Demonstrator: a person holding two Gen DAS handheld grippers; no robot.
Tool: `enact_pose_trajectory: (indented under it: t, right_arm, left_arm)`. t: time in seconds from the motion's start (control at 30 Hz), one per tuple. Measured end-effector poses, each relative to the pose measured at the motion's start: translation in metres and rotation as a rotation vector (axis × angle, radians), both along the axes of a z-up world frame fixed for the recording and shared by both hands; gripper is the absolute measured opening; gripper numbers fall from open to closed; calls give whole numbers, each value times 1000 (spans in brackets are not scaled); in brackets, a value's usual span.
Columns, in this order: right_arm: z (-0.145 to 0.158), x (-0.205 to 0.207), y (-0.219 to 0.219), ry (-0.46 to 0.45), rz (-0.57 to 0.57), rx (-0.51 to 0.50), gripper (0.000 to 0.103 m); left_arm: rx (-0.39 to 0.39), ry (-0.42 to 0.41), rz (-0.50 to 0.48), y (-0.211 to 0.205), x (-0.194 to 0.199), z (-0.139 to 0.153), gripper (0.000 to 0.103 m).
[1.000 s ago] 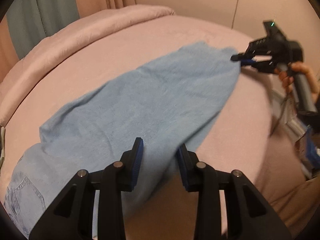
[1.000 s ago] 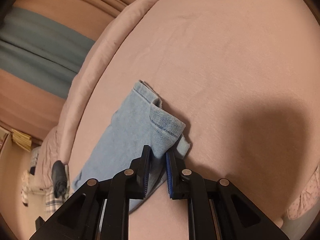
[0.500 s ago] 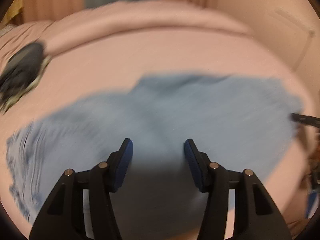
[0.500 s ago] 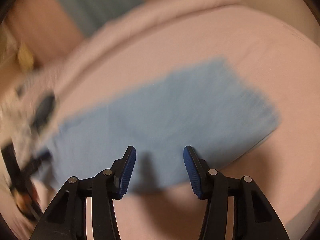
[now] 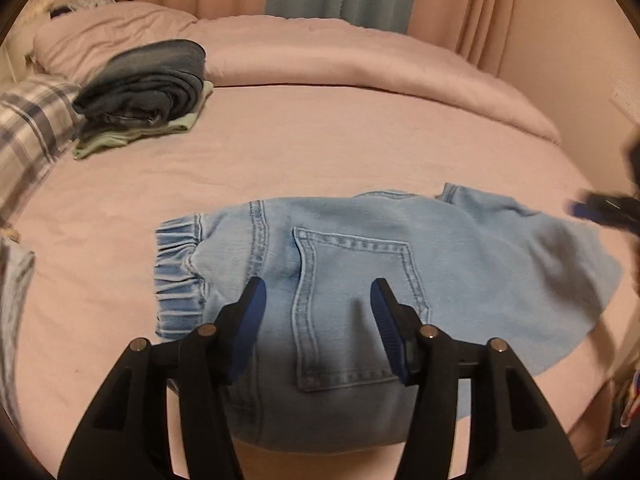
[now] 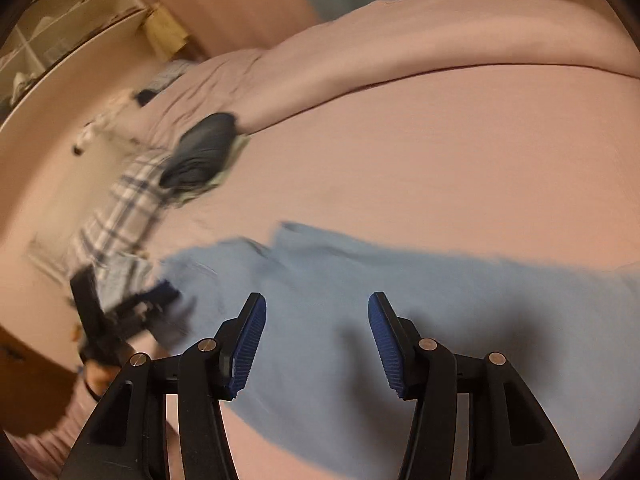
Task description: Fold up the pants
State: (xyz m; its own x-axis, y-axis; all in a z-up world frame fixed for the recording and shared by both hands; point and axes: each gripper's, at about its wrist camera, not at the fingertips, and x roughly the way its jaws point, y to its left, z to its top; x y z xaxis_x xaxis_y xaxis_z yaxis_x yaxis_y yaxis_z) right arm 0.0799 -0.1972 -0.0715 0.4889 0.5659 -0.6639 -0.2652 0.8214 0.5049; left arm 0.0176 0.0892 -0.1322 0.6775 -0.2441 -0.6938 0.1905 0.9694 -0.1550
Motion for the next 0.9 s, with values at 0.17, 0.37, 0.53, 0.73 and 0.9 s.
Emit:
enact_pose_trajectory:
  t: [0.17,0.37,0.53,0.73,0.9]
  right_arm:
    - [-18,62,75,68,153,-54,54]
    - [-49,81,107,239,268,-133,46]
    - [-39,87,114,206,335,-128,11]
    - [-57,120,106,270,237,-89,10]
    - [-67,127,93,268,120,-40,10]
  left_arm:
    - [73,-18,-13,8,-5,-7,33]
    - [3,0,6,33,-1,-14,6]
    - [-32,11,7,42,1,-15,4]
    - [29,-17,18,38,2,-17,4]
    - [37,-13,14,39,0,-19,4]
